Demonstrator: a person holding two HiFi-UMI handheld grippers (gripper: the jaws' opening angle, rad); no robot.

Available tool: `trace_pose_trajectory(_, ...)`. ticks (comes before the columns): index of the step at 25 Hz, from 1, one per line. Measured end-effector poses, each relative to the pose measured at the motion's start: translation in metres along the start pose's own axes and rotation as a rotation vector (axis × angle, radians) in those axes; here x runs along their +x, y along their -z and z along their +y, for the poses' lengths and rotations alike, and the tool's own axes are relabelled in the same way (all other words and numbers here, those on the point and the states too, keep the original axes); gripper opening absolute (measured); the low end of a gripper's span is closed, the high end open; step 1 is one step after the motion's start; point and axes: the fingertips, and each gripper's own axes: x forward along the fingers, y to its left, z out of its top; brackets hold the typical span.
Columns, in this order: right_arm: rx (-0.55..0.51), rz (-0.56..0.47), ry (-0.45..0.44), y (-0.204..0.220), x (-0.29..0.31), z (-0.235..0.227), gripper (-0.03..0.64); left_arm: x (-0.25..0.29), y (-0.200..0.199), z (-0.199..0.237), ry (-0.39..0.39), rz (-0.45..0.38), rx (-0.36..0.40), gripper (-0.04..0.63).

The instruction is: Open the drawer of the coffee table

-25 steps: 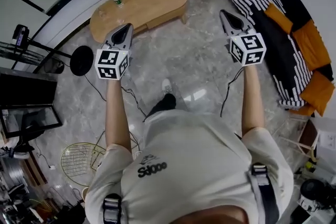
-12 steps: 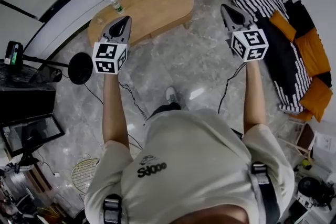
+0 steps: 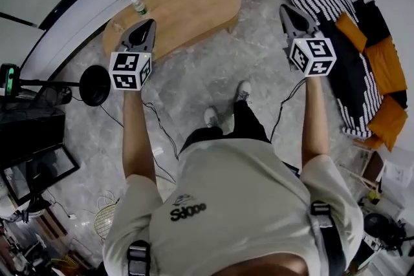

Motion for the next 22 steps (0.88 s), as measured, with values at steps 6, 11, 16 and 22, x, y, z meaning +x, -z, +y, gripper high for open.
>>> trace_pose_trajectory(6,-0.015,0.022,-0.010,0.038,0.046,-0.029,0.006,0.045,0.021,0.017,-0.036,0.012,-0.004,0.018)
trace_pose_trajectory(11,-0.056,0.047,-0.047,0.088,0.098,-0.046,0.006,0.088,0.064,0.029,-0.099,0.016,-0.038,0.018)
trace_pose_trajectory(16,-0.092,0.048,-0.081,0.148,0.151,-0.063,0.006,0.129,0.104,0.029,-0.125,-0.035,-0.062,0.018)
trace_pose_trajectory(22,-0.125,0.024,-0.108,0.215,0.208,-0.073,0.006,0.186,0.168,0.012,-0.057,-0.019,0.027,0.017)
